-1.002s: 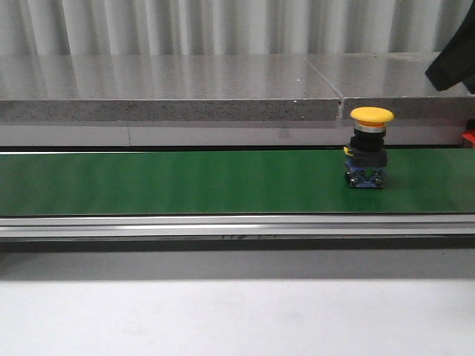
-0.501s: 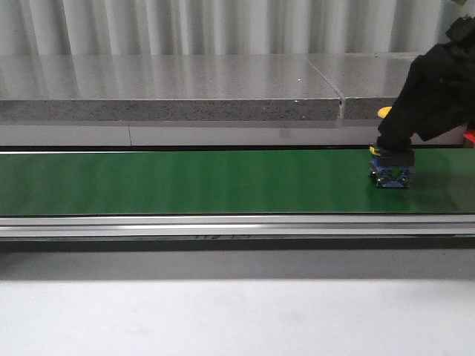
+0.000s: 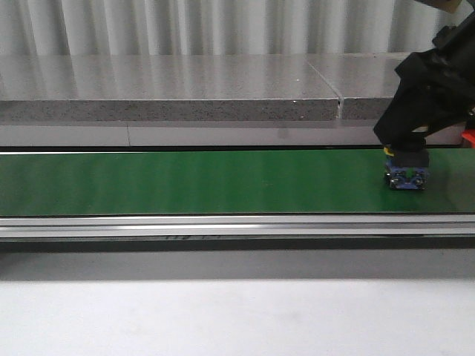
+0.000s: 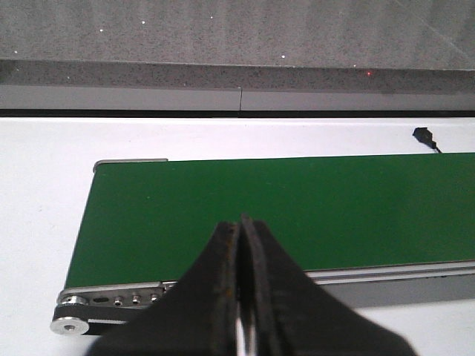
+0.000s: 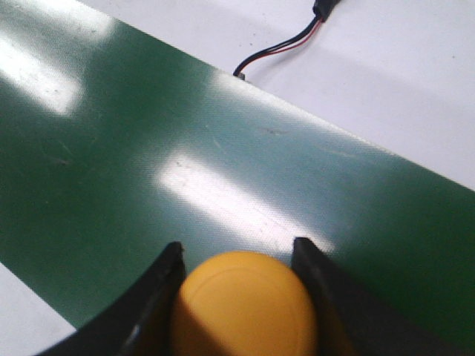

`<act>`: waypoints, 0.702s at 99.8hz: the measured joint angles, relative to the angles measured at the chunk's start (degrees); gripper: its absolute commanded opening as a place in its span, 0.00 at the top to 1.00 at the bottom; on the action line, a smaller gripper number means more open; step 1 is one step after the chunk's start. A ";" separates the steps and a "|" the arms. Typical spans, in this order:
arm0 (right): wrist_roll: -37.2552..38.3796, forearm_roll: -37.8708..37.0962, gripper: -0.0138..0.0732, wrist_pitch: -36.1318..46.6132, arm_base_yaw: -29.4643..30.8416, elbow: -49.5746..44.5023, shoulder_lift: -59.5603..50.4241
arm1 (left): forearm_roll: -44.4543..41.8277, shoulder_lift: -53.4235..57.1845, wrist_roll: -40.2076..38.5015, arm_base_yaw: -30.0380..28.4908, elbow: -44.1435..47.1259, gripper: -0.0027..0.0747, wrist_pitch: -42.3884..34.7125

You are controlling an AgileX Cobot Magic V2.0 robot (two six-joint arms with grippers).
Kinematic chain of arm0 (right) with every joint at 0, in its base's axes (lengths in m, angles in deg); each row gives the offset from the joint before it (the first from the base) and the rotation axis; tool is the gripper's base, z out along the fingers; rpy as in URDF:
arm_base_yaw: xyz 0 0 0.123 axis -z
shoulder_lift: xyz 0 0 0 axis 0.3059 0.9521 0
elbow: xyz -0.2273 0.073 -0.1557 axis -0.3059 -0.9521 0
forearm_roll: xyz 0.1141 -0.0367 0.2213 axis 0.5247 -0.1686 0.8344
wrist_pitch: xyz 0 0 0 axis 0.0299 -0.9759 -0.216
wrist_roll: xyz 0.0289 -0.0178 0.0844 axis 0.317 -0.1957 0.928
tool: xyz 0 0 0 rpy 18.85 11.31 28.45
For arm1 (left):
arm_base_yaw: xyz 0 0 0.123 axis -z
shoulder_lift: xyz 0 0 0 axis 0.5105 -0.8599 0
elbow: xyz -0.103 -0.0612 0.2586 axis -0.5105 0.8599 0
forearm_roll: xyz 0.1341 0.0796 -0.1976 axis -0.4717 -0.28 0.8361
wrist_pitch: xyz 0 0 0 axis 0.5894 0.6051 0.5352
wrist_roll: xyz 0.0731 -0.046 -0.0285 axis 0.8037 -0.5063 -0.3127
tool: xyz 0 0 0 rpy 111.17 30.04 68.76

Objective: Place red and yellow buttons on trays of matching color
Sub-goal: 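Grasp the yellow button on the belt with the right gripper, then lower the yellow button into the yellow tray and open the right gripper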

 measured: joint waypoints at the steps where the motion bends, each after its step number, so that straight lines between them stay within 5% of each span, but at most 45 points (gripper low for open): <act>1: 0.24 0.00 0.61 0.00 0.00 0.00 0.00 | 0.00 0.00 0.00 0.00 0.00 0.99 0.00; 34: 14.32 -7.80 0.61 -0.98 1.71 -0.09 -6.83 | 0.00 0.00 0.00 0.00 0.00 0.99 0.00; 70: 38.19 -25.99 0.61 -4.32 15.04 -0.09 -20.37 | 0.00 0.00 0.00 0.00 0.00 0.99 0.00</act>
